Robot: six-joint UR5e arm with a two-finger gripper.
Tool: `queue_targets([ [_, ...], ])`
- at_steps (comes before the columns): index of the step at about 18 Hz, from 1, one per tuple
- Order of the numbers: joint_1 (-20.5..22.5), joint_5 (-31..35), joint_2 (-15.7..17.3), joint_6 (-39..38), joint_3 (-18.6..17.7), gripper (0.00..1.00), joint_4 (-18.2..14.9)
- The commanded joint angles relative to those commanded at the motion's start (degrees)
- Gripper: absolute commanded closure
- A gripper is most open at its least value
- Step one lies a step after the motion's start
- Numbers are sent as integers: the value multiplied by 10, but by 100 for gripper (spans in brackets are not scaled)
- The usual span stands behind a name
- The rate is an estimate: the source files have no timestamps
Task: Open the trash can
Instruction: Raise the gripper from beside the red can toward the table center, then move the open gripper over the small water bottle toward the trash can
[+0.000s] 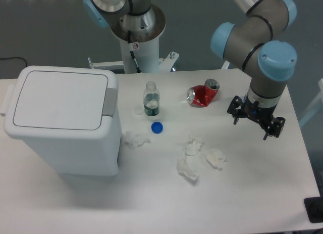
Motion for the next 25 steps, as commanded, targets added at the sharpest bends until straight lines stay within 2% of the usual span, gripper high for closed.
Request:
queue_targets([
  [5, -4, -3, 1, 1, -2, 0, 1],
  [8, 0, -36, 1, 2, -13, 0, 4],
  [11, 2, -64, 14, -12, -35, 0, 33],
  [15, -11, -66, 25, -136, -36, 0, 34],
  [20, -23, -88, 58, -223, -40, 0, 34],
  [25, -43, -98, 89, -365, -35, 0, 29],
])
